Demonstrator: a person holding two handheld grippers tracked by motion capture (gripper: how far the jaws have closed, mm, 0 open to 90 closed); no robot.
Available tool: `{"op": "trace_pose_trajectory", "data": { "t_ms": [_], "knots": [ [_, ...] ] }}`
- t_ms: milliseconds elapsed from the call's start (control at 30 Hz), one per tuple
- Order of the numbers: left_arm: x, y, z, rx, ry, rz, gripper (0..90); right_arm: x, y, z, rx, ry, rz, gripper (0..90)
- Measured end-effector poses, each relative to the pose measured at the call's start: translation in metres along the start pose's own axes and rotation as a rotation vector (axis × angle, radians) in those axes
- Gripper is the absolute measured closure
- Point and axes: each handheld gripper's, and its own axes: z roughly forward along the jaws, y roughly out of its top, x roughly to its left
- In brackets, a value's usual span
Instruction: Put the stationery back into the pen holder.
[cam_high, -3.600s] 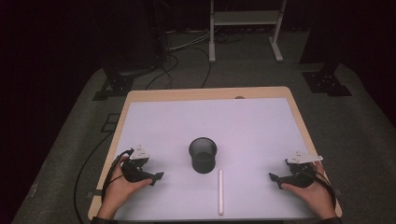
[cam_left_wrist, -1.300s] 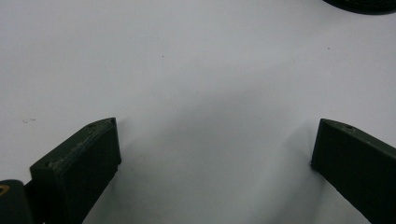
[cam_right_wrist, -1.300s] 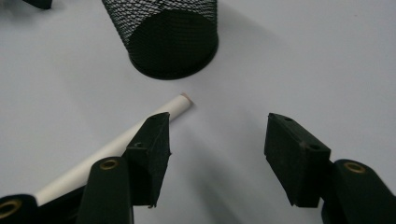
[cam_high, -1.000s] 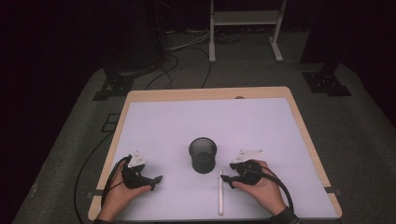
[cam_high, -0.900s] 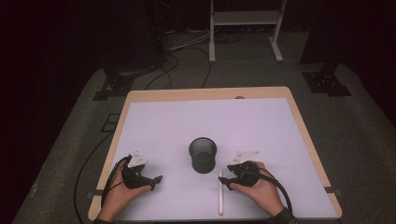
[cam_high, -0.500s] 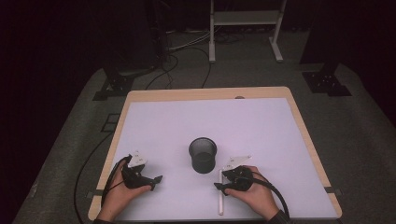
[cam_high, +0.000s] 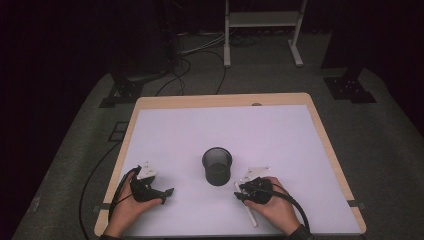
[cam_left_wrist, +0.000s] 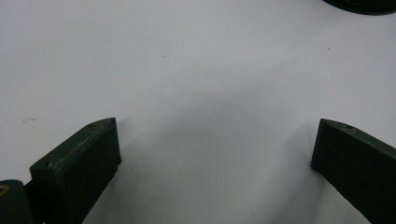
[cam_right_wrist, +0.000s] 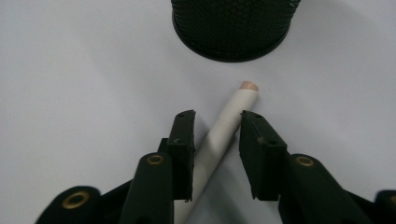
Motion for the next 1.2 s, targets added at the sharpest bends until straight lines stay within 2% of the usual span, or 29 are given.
{"op": "trace_pose_trajectory", "data": {
  "t_ms": [200,333,600,933,1067,1200],
  "knots": [
    [0.000,0.000,0.000,0.000,0.000,-0.002,0.3,-0.006,-0.002,-0.004,0.019,0.002,0.010,75.2],
    [0.000,0.000,0.000,0.000,0.000,-0.002,0.3,-0.009,-0.003,-0.006,0.016,0.002,0.008,77.9],
    [0.000,0.000,0.000,0.000,0.000,-0.003,0.3,-0.018,-0.009,-0.015,0.034,0.001,0.021,78.1],
    [0.000,0.000,0.000,0.000,0.000,-0.003,0.3,-0.039,-0.033,-0.040,0.085,-0.031,0.073,77.6],
    [0.000,0.000,0.000,-0.001,0.000,-0.002,0.3,-0.043,-0.035,-0.043,0.112,-0.031,0.075,74.8],
    [0.000,0.000,0.000,0.000,0.000,-0.003,0.3,-0.044,-0.027,-0.043,0.139,-0.033,0.061,71.9]
  ]
}}
